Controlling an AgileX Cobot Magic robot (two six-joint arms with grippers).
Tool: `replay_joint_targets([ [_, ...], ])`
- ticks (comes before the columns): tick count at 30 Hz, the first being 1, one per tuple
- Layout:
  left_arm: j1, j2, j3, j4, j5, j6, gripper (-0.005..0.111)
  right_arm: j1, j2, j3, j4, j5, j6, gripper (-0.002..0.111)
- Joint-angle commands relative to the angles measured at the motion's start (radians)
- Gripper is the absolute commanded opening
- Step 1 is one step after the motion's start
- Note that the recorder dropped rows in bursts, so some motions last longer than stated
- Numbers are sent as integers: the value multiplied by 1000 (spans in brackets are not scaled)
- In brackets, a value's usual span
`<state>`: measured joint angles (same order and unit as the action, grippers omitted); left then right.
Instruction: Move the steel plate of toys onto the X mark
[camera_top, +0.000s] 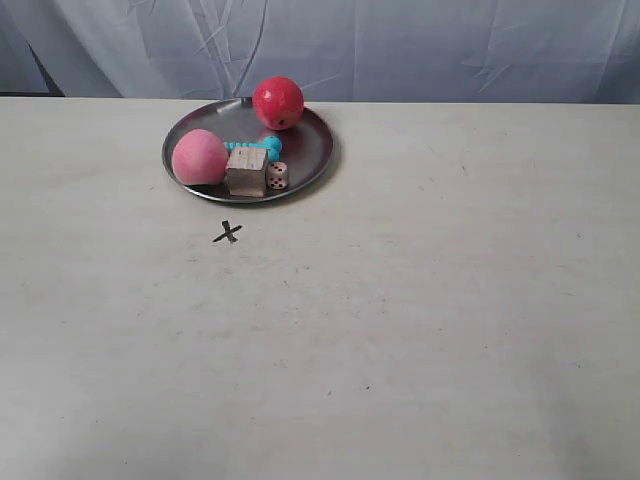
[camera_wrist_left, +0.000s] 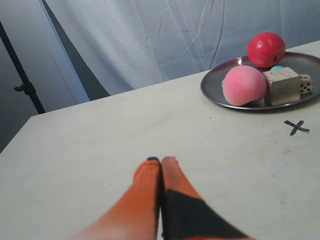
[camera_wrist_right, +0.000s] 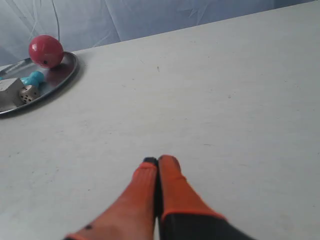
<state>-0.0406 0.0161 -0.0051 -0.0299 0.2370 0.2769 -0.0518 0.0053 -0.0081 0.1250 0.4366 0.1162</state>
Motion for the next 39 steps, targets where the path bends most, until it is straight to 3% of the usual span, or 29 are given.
replay_joint_targets([
  [1, 1, -5, 5, -13, -4, -4, 0, -5, -5, 5, 2, -4, 0, 0],
  [12, -1, -5, 5, -13, -4, -4, 0, -5, -5, 5, 30, -5, 5, 0],
  [14, -1, -5, 5, -13, -4, -4, 0, -5, -5, 5, 202, -10, 69, 0],
  [18, -1, -5, 5, -13, -4, -4, 0, -5, -5, 5, 776, -83, 233, 0],
  [20, -1, -5, 5, -8, -4, -4, 0, -5, -5, 5, 882, -146, 231, 0],
  [23, -1, -5, 5, 15, -39, -6, 0, -5, -5, 5, 833, -310, 213, 0],
  [31, -1, -5, 5, 30, -336, -6, 0, -5, -5, 3, 672, -581, 105, 0],
  [39, -1, -5, 5, 30, -369, -6, 0, -5, -5, 3, 655, -473, 105, 0],
])
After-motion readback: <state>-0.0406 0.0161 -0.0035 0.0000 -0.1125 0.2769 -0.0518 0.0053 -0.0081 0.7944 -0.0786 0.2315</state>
